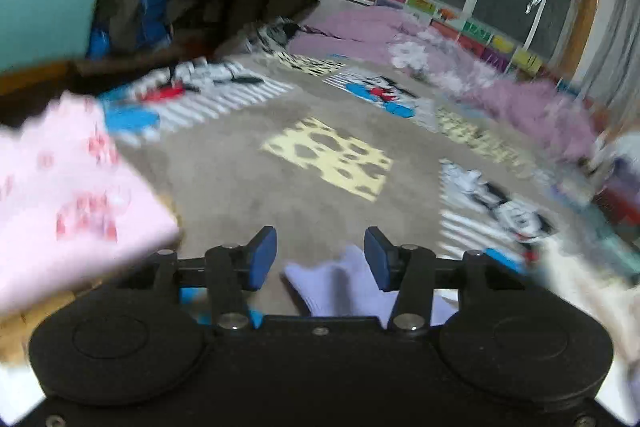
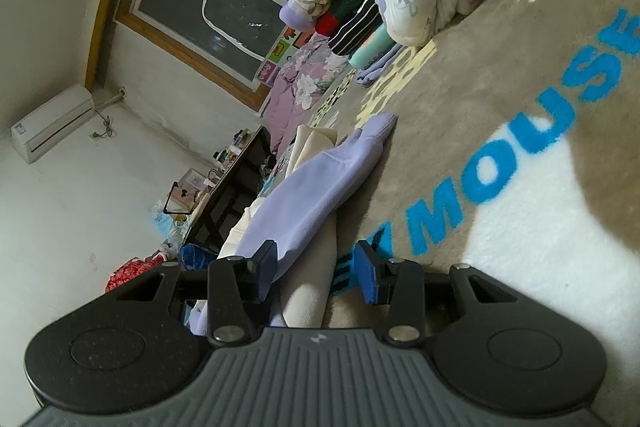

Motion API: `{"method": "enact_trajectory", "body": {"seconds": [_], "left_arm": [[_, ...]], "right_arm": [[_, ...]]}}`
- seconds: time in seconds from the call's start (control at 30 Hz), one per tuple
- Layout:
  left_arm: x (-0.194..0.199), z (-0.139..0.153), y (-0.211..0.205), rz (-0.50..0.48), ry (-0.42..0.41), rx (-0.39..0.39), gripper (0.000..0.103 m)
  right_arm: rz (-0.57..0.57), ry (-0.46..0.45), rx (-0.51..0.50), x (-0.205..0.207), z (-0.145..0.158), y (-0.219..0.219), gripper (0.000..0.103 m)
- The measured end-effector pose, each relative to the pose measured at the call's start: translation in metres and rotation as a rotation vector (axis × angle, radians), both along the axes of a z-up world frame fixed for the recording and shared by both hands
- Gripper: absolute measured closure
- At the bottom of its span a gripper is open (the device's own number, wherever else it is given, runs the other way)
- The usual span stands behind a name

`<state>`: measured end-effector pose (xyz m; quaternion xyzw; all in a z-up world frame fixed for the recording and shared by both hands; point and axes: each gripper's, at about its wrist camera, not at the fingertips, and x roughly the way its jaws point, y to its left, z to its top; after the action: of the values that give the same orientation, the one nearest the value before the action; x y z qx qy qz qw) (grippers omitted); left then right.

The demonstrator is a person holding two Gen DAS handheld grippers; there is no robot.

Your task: Fold clothes

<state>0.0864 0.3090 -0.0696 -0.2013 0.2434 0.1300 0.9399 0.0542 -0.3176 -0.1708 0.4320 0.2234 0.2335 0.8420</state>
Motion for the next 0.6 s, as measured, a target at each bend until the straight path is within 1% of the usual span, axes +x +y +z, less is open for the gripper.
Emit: {"method": "enact_trajectory", "body": {"seconds": [0.1, 0.2, 0.23, 0.27, 0.3, 0.33, 0.37, 0.4, 0.43, 0.47, 0.5, 0.53, 0.57, 0.6], "left_arm": [[-0.016, -0.007, 0.002, -0.007, 0.034, -0.117, 0.056], [-0.024, -0.014, 0.002, -0.033, 0.029, -0.250, 0.057], [-0.022, -0.017, -0.001, -0.052, 0.027, -0.253, 0.061], [-0.018, -0.020, -0.007, -0.054, 0.059, -0.201, 0.086], [-0.014, -0.023, -0.014, -0.027, 0.123, -0.106, 0.091], [-0.011, -0.026, -0.022, -0.011, 0.164, -0.018, 0.091], [-0.012, -0.025, -0.028, -0.009, 0.160, 0.019, 0.091], [-0.014, -0.020, -0.032, 0.006, 0.147, 0.026, 0.089], [-0.016, -0.015, -0.036, 0.023, 0.130, 0.040, 0.082], [-0.019, -0.009, -0.041, 0.045, 0.100, 0.080, 0.065], [-0.022, -0.005, -0.044, 0.066, 0.073, 0.108, 0.059], [-0.025, -0.001, -0.046, 0.083, 0.047, 0.129, 0.059], [-0.026, 0.001, -0.047, 0.081, 0.026, 0.128, 0.059], [-0.026, 0.003, -0.047, 0.077, 0.007, 0.119, 0.059]], "right_arm": [[-0.001, 0.001, -0.001, 0.000, 0.000, 0.000, 0.060], [-0.002, 0.002, -0.006, 0.000, 0.001, 0.001, 0.060], [-0.003, 0.002, -0.008, 0.000, 0.001, 0.001, 0.060], [-0.004, 0.004, -0.010, 0.000, 0.001, 0.001, 0.060], [-0.005, 0.007, -0.009, 0.000, 0.002, 0.001, 0.060], [-0.007, 0.013, -0.002, 0.000, 0.002, 0.001, 0.060], [-0.010, 0.022, 0.008, 0.000, 0.002, -0.001, 0.060], [-0.017, 0.037, 0.040, 0.001, 0.002, -0.003, 0.060], [-0.026, 0.054, 0.076, 0.002, 0.002, -0.006, 0.059], [-0.035, 0.070, 0.112, 0.003, 0.002, -0.008, 0.053], [-0.045, 0.082, 0.153, 0.005, 0.002, -0.010, 0.050], [-0.058, 0.087, 0.185, 0.007, 0.004, -0.012, 0.043], [-0.069, 0.085, 0.197, 0.010, 0.007, -0.013, 0.037], [-0.077, 0.087, 0.195, 0.015, 0.010, -0.012, 0.036]]}}
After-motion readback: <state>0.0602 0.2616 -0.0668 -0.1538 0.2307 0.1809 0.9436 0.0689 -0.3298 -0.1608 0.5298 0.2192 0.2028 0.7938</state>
